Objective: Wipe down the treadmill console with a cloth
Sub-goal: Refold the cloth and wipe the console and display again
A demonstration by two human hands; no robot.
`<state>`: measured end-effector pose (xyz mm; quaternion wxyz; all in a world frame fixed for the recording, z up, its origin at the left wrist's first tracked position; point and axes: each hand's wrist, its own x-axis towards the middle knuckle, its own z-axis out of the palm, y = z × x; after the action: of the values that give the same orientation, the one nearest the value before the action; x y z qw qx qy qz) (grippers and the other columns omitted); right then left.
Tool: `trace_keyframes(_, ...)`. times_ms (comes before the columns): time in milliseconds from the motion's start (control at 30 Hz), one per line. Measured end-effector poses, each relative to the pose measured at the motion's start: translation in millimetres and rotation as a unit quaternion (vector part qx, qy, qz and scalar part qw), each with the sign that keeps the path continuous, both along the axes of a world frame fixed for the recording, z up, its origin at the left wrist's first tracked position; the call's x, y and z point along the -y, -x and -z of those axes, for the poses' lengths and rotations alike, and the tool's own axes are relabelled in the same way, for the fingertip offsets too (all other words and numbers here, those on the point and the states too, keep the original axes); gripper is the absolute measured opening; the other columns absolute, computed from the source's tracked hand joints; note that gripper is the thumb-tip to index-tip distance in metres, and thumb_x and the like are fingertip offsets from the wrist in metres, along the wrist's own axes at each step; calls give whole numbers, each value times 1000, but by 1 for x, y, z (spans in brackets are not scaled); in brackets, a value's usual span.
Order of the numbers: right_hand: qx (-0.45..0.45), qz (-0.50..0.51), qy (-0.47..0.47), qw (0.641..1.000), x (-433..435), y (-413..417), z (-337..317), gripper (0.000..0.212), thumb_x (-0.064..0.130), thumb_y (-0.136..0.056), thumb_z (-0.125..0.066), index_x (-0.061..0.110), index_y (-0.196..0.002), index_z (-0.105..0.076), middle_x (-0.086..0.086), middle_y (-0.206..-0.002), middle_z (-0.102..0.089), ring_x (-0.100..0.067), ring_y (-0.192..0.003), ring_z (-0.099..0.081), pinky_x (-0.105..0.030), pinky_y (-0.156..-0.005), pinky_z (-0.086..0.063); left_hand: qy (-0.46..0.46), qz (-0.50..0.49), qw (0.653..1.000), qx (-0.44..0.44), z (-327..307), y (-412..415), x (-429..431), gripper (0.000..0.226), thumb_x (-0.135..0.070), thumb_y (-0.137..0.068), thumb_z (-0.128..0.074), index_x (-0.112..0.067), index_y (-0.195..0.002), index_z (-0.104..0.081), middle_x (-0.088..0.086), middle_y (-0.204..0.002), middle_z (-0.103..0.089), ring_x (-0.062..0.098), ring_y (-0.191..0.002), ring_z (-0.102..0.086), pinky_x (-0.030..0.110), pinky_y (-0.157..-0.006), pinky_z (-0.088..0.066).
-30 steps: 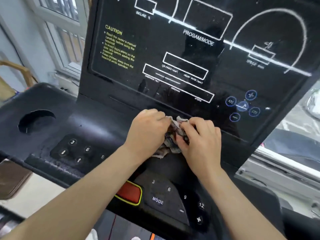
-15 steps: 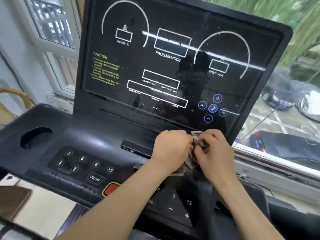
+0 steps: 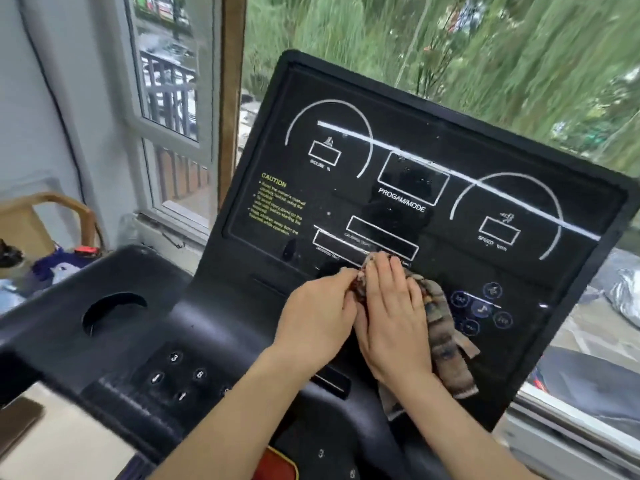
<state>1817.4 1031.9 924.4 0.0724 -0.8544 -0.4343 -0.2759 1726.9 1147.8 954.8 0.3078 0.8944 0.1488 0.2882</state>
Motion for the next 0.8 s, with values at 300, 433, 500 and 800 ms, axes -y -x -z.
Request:
trace_keyframes(300,133,-349,268,888,-129,-40,-45,48,29,-99,-41,16,-145,-43,-7,-153,-36,-25,-144,-29,-42,-116,-22,31,-114,993,-2,61,57,-131,47,-19,-83,-48,-17,-129,-54,1,-118,-57,22,-109,-53,27,-91,-38)
trace_keyframes(433,187,-253,176,933,-187,-74,-132,46,29,-101,-39,18,-144,-45,-7,-150,-42,-28,-141,-34,-43,-113,-25,70,-111,991,-25,76,66,-168,48,-25,-91,-42,-19,-139,-45,-1,-134,-49,20,-123,-43,30,-100,-34)
trace_keyframes(500,187,-166,114,962,-217,-78,-172,48,31,-100,-35,17,-146,-41,-6,-152,-40,-27,-142,-32,-42,-113,-22,118,-87,989,-19,78,64,-171,48,-21,-95,-47,-24,-141,-38,-5,-137,-47,16,-124,-43,25,-93,-34)
trace_keyframes(800,182,-74,83,977,-250,-31,-113,49,29,-98,-40,12,-144,-41,-10,-156,-30,-30,-145,-23,-45,-117,-12,137,-10,990,7,101,76,-172,70,-15,-96,-44,-45,-149,-8,-27,-154,-14,0,-138,-30,17,-100,-31)
